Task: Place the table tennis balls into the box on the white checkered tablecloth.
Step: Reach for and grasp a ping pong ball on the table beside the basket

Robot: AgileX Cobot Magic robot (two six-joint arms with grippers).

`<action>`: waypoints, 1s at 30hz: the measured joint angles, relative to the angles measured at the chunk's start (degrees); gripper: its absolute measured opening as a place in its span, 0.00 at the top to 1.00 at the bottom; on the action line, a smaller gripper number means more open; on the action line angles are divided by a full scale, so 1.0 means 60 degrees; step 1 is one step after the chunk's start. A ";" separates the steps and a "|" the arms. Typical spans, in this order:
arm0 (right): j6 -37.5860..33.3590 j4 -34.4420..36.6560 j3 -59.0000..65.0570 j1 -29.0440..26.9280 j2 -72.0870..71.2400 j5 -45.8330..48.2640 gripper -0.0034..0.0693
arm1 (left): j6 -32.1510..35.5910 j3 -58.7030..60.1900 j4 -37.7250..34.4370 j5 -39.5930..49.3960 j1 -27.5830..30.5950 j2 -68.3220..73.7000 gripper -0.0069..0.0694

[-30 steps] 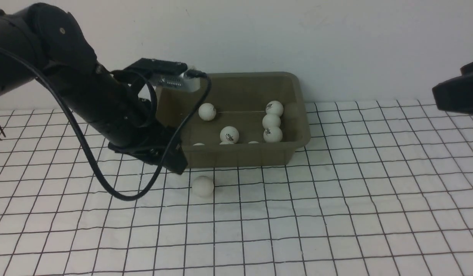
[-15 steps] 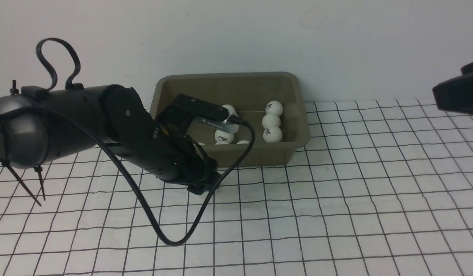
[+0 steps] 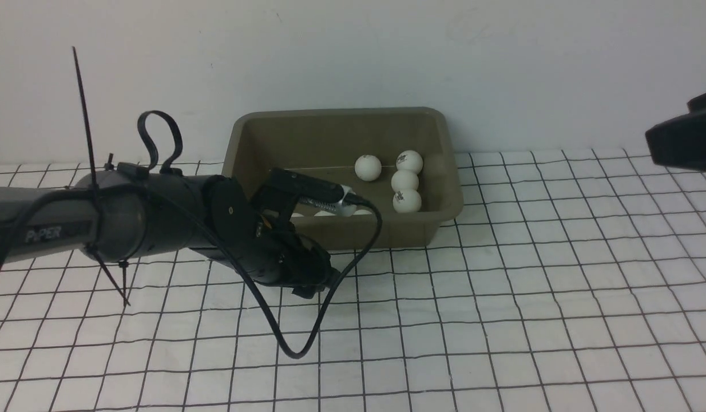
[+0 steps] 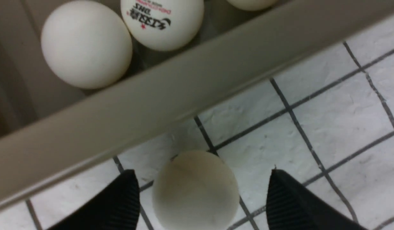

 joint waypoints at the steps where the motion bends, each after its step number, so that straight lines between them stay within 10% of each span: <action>1: 0.0000 0.0000 0.0000 0.0000 0.0000 0.0000 0.44 | 0.0000 0.0000 0.0000 -0.0072 0.0000 0.0020 0.28; 13: 0.0000 0.0000 0.0000 0.0000 0.0000 0.0000 0.44 | 0.0000 -0.0029 -0.0033 -0.0198 0.0000 0.0273 0.50; 30: -0.0003 0.0018 0.0000 0.0000 0.0000 -0.0018 0.44 | 0.0662 0.0032 -0.0004 0.0313 -0.0079 -0.2604 0.50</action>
